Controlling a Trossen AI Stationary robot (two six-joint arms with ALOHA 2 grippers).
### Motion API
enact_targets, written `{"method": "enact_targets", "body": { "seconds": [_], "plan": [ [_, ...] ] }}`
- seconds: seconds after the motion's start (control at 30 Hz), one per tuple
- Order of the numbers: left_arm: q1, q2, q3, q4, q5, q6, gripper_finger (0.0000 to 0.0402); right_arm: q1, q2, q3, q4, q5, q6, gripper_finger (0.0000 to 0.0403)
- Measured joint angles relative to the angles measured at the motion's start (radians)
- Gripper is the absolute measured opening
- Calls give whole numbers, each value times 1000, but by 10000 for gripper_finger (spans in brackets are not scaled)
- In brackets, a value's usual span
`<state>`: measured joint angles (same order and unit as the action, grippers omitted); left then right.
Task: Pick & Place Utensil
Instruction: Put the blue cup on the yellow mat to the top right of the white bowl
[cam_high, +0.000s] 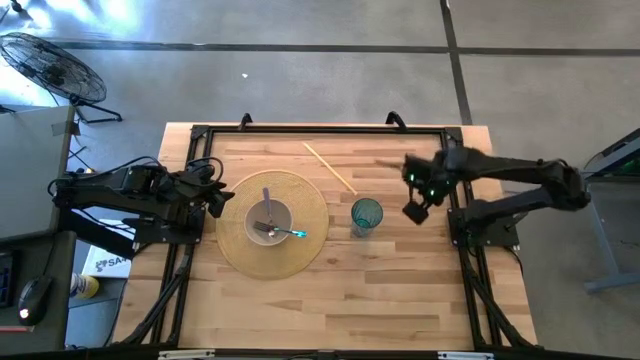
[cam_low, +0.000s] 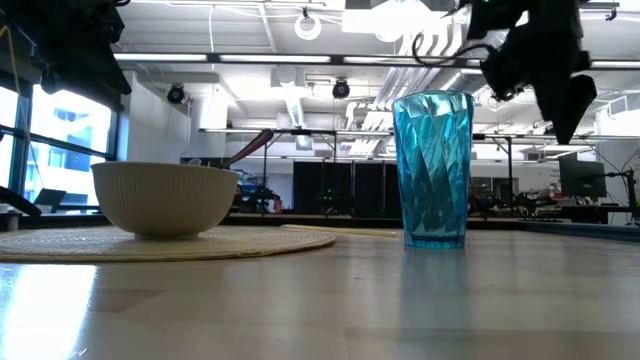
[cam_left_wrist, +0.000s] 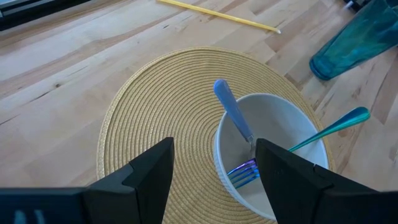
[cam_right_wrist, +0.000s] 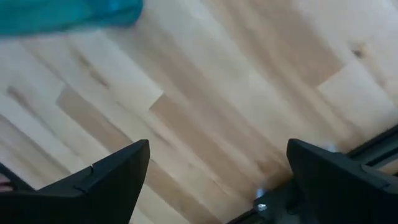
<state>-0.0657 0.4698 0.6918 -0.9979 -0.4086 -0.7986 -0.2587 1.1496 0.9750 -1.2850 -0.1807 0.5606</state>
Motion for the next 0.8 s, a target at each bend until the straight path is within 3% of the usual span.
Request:
{"method": "enact_targets", "body": {
  "seconds": [0.2, 0.37, 0.57, 0.8],
  "plan": [
    [0, 0, 0, 0, 0, 0, 223, 215, 0, -121, 111, 12, 162, 373],
    [0, 0, 0, 0, 0, 0, 223, 351, 0, -295, 492, 70, 214, 373],
    [0, 0, 0, 0, 0, 0, 223, 462, 0, -450, 883, 329, 165, 373],
    [0, 0, 0, 0, 0, 0, 223, 554, 0, -603, 1145, 579, 111, 374]
  ]
}}
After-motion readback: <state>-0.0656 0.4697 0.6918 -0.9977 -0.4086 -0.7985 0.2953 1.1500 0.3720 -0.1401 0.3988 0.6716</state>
